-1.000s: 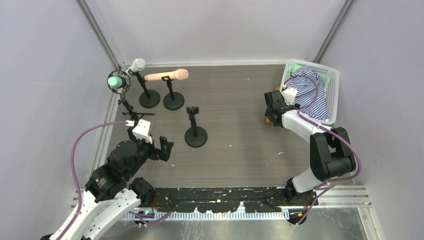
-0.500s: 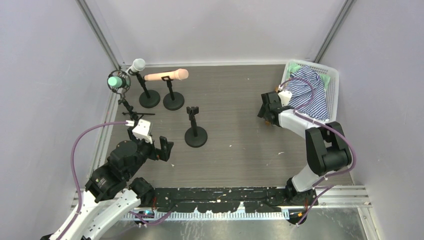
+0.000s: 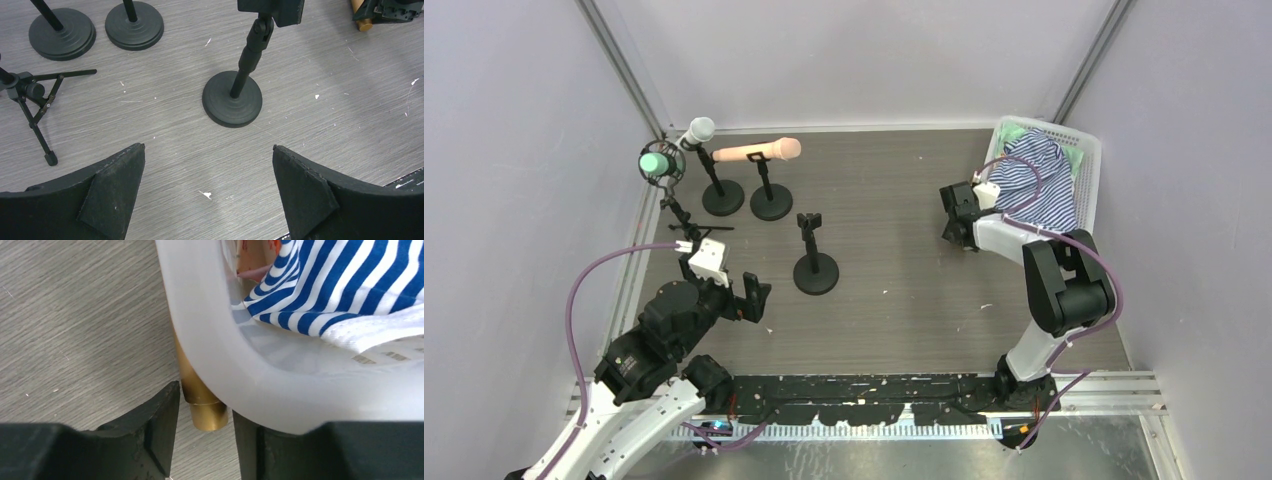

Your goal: Attach the microphones to the stand

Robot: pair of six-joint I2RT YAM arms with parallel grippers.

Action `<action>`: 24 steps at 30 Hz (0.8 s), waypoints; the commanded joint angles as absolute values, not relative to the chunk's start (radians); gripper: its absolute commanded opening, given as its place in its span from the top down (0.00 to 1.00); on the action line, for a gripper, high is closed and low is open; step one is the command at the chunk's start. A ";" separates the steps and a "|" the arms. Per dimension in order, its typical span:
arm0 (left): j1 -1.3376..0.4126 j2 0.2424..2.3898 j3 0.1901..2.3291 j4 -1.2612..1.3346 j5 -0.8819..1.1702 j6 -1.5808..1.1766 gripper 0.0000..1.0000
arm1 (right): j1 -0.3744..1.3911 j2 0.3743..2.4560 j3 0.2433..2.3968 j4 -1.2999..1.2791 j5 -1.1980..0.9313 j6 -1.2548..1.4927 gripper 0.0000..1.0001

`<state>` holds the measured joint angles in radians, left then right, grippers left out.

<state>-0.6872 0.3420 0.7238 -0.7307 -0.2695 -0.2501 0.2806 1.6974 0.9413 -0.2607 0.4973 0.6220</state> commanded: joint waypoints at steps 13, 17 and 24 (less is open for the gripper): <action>-0.691 0.342 0.726 -0.709 -0.279 -0.242 0.00 | 0.400 1.574 0.980 -0.332 0.393 0.468 0.81; -0.691 0.340 0.726 -0.709 -0.279 -0.242 0.00 | 0.504 1.529 0.962 -0.394 0.360 0.463 0.81; -0.690 0.335 0.726 -0.709 -0.279 -0.242 0.00 | 0.598 1.456 0.916 -0.468 0.237 0.441 0.78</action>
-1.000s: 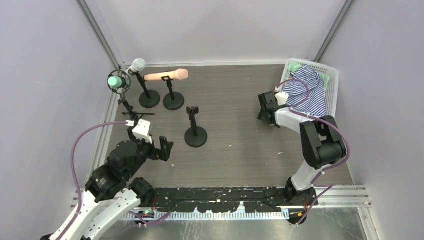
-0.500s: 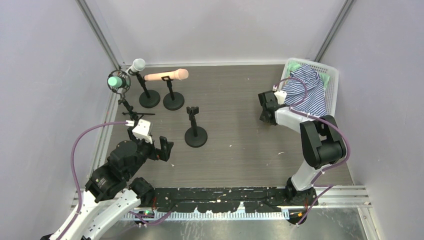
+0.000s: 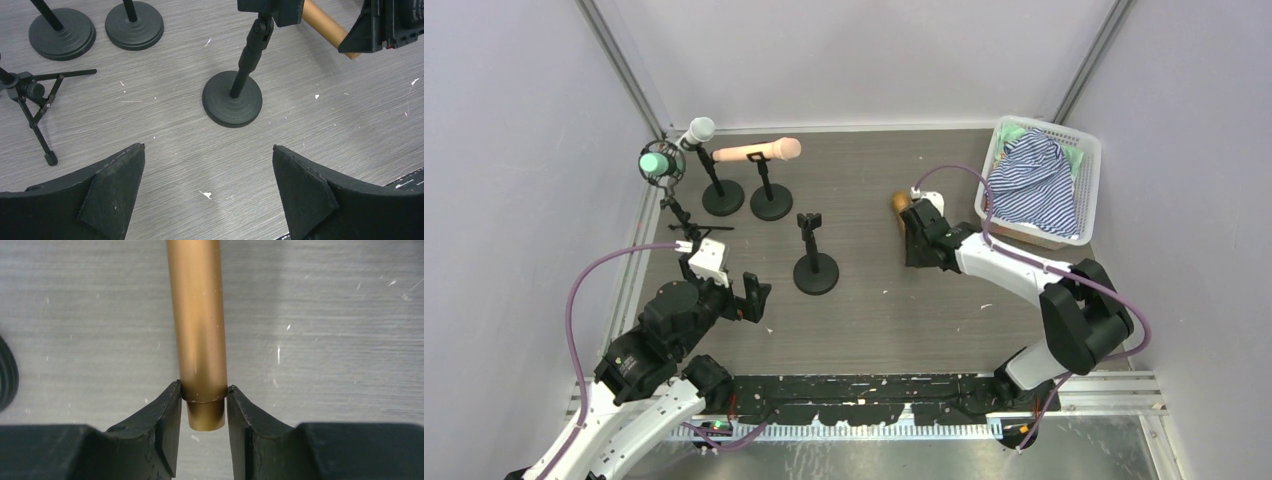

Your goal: Attach the microphones to the stand

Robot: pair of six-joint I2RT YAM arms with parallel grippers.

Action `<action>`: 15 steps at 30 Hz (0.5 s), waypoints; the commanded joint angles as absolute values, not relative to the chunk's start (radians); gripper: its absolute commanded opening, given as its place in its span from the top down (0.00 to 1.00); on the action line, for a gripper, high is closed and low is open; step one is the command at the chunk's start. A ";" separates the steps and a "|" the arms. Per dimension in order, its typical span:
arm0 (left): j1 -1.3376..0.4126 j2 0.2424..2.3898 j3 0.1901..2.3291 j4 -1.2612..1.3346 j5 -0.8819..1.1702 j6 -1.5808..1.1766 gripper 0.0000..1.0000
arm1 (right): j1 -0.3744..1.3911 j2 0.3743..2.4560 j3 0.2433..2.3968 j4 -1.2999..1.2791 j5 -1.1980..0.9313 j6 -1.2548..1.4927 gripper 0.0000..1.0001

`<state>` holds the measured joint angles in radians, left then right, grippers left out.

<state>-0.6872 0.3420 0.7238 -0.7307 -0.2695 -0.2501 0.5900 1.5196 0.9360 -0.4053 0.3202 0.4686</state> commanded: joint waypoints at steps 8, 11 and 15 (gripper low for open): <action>-0.690 0.337 0.726 -0.710 -0.284 -0.244 0.00 | 0.600 1.455 0.897 -0.553 0.096 0.412 0.62; -0.690 0.333 0.726 -0.710 -0.284 -0.244 0.00 | 0.600 1.481 0.899 -0.558 0.103 0.420 0.41; -0.690 0.328 0.724 -0.711 -0.288 -0.245 0.00 | 0.600 1.501 0.927 -0.555 0.118 0.423 0.30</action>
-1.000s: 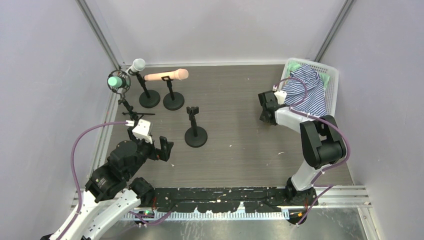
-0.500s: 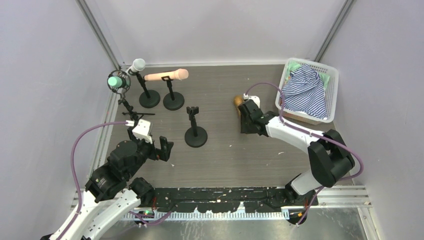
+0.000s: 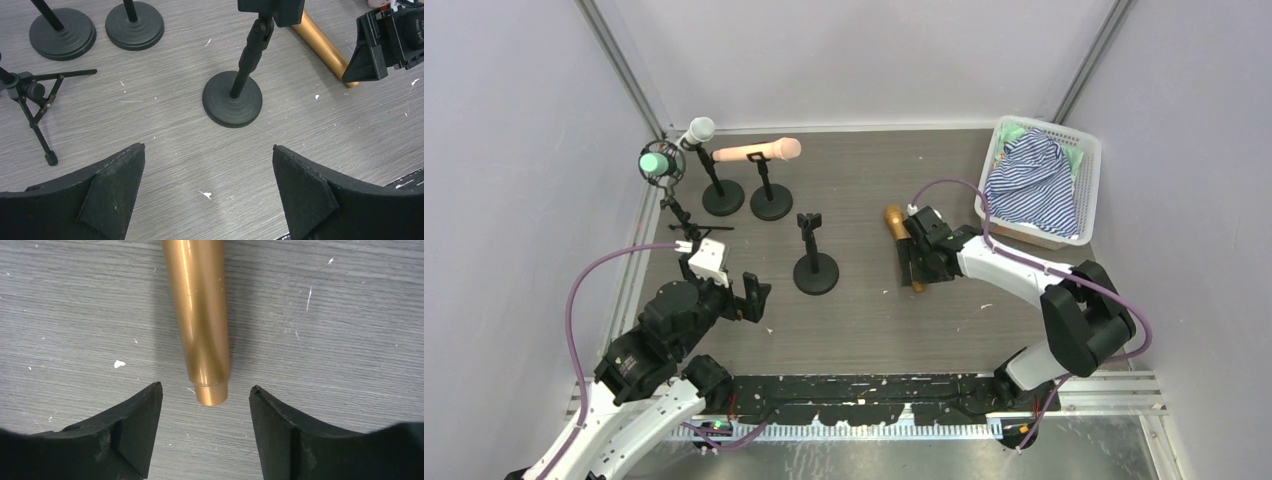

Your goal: Attach the microphones to the stand

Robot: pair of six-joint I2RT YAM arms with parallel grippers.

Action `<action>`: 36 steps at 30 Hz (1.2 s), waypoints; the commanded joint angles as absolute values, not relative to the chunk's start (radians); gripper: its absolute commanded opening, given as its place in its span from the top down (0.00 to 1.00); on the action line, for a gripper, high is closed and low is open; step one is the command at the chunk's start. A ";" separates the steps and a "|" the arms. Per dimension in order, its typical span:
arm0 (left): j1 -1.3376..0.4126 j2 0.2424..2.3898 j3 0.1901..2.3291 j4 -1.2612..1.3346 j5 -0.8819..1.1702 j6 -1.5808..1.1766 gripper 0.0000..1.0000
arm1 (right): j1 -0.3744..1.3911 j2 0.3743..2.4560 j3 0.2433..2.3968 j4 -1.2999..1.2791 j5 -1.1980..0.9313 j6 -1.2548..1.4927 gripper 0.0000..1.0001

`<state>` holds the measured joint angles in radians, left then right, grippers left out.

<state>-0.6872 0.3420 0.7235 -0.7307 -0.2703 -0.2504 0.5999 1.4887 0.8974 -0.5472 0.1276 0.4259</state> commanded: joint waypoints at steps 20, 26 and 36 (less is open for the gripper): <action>-0.690 0.329 0.725 -0.713 -0.298 -0.249 0.00 | 0.536 1.892 1.309 -0.540 0.075 0.335 0.30; -0.691 0.326 0.724 -0.714 -0.306 -0.251 0.00 | 0.529 1.973 1.382 -0.550 0.086 0.310 0.36; -0.691 0.322 0.714 -0.698 -0.311 -0.277 0.00 | 0.482 1.886 1.328 -0.483 0.015 0.318 0.86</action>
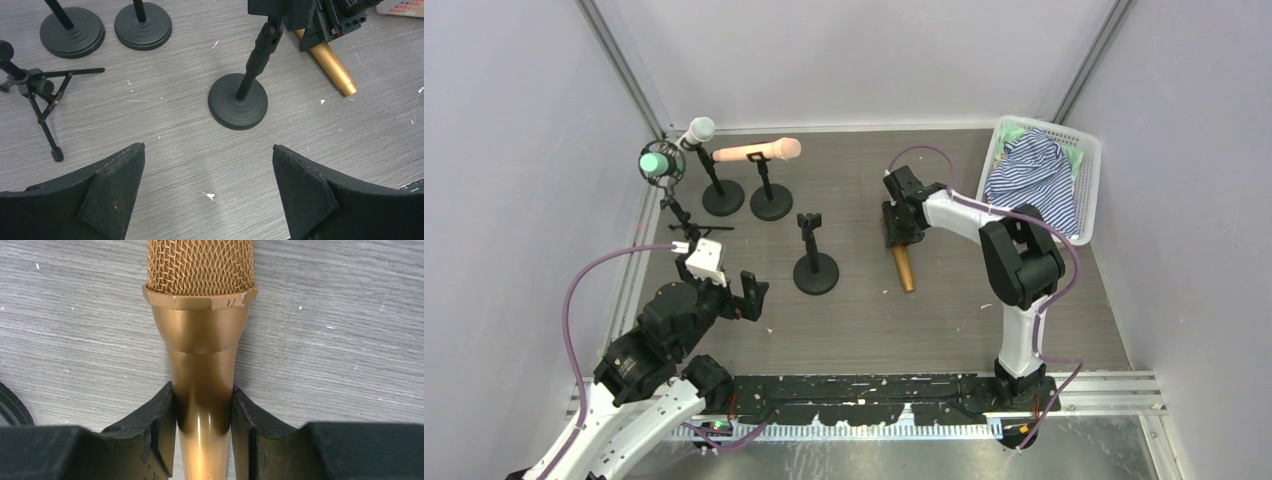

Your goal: Attach the microphones to the stand

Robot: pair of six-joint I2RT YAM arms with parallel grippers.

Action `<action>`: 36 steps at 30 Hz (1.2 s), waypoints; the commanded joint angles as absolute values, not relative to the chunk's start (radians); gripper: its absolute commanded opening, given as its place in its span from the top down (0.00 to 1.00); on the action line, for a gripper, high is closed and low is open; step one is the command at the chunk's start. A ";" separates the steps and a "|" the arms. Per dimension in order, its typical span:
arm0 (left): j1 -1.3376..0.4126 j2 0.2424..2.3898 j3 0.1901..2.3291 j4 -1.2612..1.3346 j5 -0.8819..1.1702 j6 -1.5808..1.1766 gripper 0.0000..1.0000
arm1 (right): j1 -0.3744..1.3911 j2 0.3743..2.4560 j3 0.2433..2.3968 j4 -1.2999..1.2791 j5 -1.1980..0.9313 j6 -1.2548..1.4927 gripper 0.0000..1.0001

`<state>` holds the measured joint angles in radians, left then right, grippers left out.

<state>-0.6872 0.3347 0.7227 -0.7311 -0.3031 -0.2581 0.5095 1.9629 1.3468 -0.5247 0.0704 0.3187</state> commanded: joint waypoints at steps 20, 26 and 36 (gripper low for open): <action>-0.691 0.389 0.861 -0.553 -0.122 -0.318 0.00 | 0.357 1.185 1.051 -0.080 -0.412 0.536 0.99; -0.690 0.498 0.898 -0.512 -0.082 -0.345 0.04 | 0.408 1.081 1.054 -0.070 -0.381 0.511 0.99; -0.735 0.581 0.845 -0.238 -0.005 -0.416 0.08 | 0.722 0.987 0.970 0.172 -0.121 0.486 0.99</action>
<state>-0.6994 0.5591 0.8566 -0.4202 -0.0471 -0.3813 0.6617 1.0142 0.9958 -0.0299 -0.2348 0.4843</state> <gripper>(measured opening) 0.928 0.423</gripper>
